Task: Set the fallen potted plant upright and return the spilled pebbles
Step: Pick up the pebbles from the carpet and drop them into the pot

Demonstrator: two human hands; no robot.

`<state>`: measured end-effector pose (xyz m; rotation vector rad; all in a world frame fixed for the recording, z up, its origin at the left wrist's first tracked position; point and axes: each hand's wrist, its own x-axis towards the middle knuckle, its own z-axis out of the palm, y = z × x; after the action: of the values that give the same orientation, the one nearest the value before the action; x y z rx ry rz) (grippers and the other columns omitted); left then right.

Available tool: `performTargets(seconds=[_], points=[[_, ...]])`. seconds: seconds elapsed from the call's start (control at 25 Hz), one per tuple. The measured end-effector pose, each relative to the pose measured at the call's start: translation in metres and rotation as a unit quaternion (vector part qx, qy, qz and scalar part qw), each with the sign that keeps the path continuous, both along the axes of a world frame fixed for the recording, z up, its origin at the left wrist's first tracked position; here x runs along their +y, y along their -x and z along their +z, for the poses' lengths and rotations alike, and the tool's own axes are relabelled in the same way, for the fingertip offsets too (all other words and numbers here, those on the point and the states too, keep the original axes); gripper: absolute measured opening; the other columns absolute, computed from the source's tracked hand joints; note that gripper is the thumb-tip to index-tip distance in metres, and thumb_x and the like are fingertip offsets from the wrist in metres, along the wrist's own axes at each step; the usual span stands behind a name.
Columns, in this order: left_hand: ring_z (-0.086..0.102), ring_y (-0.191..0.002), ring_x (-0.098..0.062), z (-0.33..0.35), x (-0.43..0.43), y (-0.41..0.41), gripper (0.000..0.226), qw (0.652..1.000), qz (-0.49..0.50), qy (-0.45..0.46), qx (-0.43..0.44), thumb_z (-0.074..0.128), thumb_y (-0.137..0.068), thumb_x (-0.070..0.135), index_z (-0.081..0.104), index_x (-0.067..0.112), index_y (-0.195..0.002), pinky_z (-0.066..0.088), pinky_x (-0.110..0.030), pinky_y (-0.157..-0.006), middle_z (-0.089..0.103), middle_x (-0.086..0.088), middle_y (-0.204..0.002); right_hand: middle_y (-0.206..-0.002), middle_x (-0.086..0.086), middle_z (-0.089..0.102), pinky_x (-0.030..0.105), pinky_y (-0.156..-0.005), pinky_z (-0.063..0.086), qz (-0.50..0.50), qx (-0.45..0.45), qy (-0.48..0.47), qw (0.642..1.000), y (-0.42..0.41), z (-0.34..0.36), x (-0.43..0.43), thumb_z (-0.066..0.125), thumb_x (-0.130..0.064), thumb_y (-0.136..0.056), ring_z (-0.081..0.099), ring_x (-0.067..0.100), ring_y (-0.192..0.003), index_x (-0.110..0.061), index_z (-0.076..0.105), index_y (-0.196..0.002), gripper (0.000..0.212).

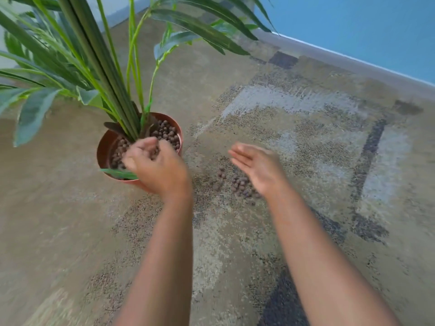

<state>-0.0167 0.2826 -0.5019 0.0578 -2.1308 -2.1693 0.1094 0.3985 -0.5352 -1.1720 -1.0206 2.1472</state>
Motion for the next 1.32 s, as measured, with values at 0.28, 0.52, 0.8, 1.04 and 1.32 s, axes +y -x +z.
performTargets(seconds=[0.28, 0.52, 0.8, 1.04, 1.32], points=[[0.062, -0.083, -0.006, -0.115, 0.001, -0.031, 0.031, 0.884, -0.298, 0.353, -0.069, 0.075, -0.084, 0.02, 0.07, 0.016, -0.114, 0.053, -0.018, -0.073, 0.072, -0.001, -0.108, -0.099, 0.004, 0.074, 0.015, -0.046, 0.043, -0.008, -0.415, -0.236, 0.879, -0.065, -0.082, 0.033, 0.078, -0.014, -0.079, 0.058, 0.004, -0.057, -0.015, 0.073, -0.105, 0.026], [0.058, -0.113, -0.024, -0.138, 0.011, -0.013, 0.045, 0.814, -0.386, 0.432, -0.044, 0.077, -0.082, 0.024, 0.065, 0.021, -0.126, 0.055, -0.037, -0.092, 0.048, -0.01, -0.136, -0.099, 0.001, 0.073, 0.017, -0.05, 0.048, 0.036, -0.442, -0.309, 0.841, -0.049, -0.097, 0.038, 0.073, -0.019, -0.086, 0.056, 0.009, -0.056, -0.016, 0.073, -0.109, 0.023], [0.058, -0.079, -0.009, -0.14, 0.001, -0.016, 0.005, 0.822, -0.382, 0.421, 0.043, 0.077, -0.082, 0.016, 0.075, 0.02, -0.085, 0.042, -0.013, -0.067, 0.066, 0.0, -0.1, -0.089, 0.001, 0.075, 0.019, -0.05, 0.052, 0.074, -0.47, -0.344, 0.809, -0.044, -0.096, 0.035, 0.072, -0.018, -0.086, 0.063, 0.012, -0.058, -0.015, 0.076, -0.089, 0.005], [0.055, -0.109, -0.019, -0.142, 0.004, -0.026, 0.037, 0.774, -0.422, 0.457, 0.12, 0.071, -0.087, 0.012, 0.067, 0.017, -0.123, 0.052, -0.034, -0.094, 0.064, -0.003, -0.114, -0.1, 0.008, 0.07, 0.031, -0.081, 0.059, 0.122, -0.462, -0.429, 0.767, -0.048, -0.1, 0.025, 0.066, -0.009, -0.088, 0.067, 0.021, -0.09, -0.01, 0.074, -0.092, 0.008], [0.059, -0.101, -0.018, -0.145, 0.01, -0.026, 0.02, 0.797, -0.401, 0.441, 0.101, 0.07, -0.085, 0.003, 0.075, 0.016, -0.1, 0.052, -0.028, -0.086, 0.067, -0.001, -0.105, -0.096, 0.003, 0.075, 0.008, -0.042, 0.045, 0.082, -0.402, -0.414, 0.813, -0.076, -0.105, 0.004, 0.069, -0.01, -0.087, 0.059, 0.001, -0.055, -0.016, 0.075, -0.101, 0.016]])
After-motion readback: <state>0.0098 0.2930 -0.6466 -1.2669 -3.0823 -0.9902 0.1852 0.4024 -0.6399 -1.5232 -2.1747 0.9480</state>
